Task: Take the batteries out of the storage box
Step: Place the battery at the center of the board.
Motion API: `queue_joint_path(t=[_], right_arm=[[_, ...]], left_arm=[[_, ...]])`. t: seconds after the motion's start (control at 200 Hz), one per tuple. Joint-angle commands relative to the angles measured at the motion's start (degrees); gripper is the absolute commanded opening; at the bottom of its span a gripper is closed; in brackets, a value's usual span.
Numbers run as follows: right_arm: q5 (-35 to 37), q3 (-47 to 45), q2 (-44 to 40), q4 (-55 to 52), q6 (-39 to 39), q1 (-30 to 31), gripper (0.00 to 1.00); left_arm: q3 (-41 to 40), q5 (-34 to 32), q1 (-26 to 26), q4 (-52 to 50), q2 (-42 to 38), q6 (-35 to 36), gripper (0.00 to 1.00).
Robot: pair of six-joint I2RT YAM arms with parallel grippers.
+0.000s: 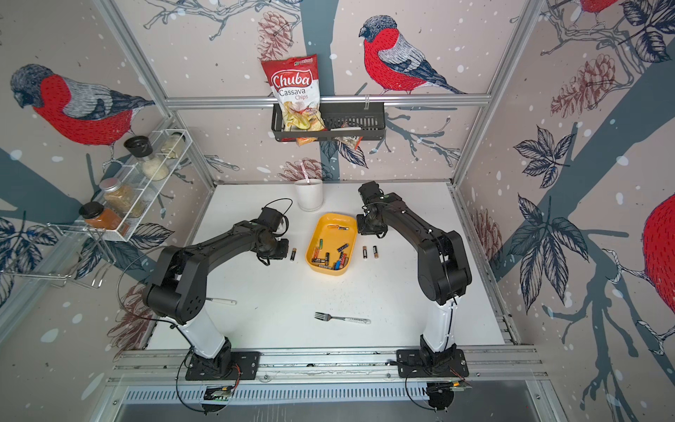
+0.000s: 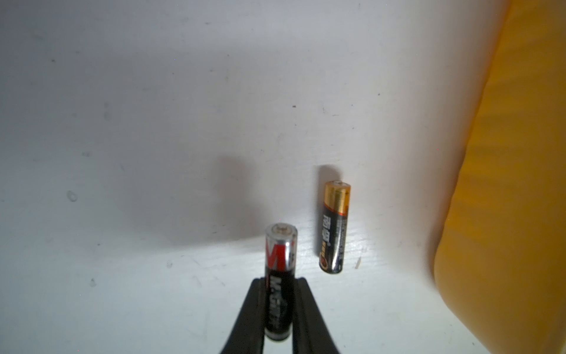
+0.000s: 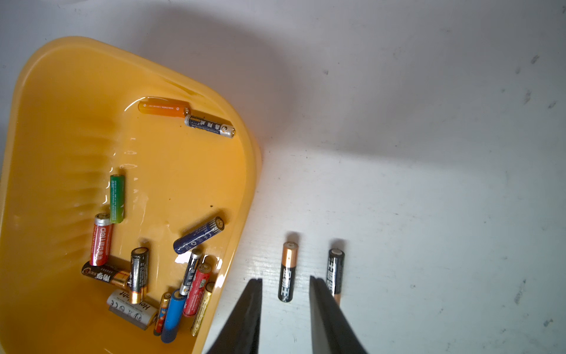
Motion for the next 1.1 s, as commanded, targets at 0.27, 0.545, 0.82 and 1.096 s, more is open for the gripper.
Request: queue_joint_path(t=[0.27, 0.545, 0.82, 1.096], right_arm=[[0.88, 0.57, 0.22, -1.07, 0.24, 0.17, 0.33], [0.96, 0.63, 0.17, -1.05, 0.31, 0.21, 0.33], [1.03, 0.46, 0.13, -1.07, 0.22, 0.13, 0.33], [1.06, 0.31, 0.15, -0.94, 0.27, 0.13, 0.33]], left_arm=[[-0.99, 1.15, 0.12, 2.59, 1.88, 1.22, 0.11], [-0.74, 1.24, 0.17, 2.86, 2.87, 1.19, 0.11], [-0.48, 1.37, 0.16, 3.27, 3.5, 1.14, 0.1], [0.1, 1.03, 0.17, 3.38, 4.16, 1.05, 0.1]])
